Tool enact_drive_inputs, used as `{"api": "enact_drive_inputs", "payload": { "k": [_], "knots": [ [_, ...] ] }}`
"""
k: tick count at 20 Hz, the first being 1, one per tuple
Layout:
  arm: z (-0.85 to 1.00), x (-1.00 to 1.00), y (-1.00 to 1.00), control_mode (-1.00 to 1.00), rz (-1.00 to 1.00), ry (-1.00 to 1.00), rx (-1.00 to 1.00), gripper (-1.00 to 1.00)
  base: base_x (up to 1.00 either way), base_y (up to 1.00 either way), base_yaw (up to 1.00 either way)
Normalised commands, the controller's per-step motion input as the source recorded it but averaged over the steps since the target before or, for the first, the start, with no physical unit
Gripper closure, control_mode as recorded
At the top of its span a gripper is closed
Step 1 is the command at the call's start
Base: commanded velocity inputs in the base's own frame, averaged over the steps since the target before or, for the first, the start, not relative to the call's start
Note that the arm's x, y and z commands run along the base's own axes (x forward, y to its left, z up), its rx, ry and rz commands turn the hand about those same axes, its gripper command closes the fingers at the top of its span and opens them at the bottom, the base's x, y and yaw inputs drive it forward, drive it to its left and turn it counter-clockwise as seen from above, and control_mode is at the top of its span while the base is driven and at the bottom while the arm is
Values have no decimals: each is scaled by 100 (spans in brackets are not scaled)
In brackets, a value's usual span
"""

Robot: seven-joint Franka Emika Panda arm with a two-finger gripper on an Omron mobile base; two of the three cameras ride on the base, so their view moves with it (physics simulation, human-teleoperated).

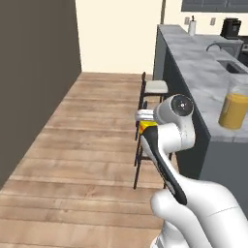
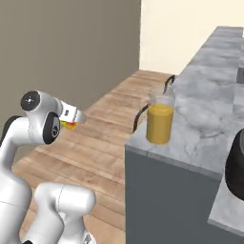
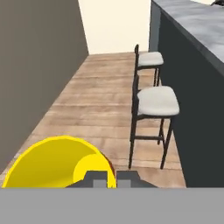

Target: Place the pitcher and cup on the dining counter for serving.

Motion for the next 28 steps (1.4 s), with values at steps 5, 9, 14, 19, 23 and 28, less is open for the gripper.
{"api": "enact_drive_inputs", "payload": {
  "k": [5,9,14,19,23,28],
  "knots": [
    [0,0,0,100,0,0,0,100,80,47,-64],
    [0,0,0,100,0,0,0,100,69,65,-62],
    [0,0,0,100,0,0,0,100,44,77,-65],
    [0,0,0,100,0,0,0,100,60,98,-52],
    [0,0,0,100,0,0,0,100,51,81,-44],
    [0,0,0,100,0,0,0,100,22,23,-41]
  ]
}}
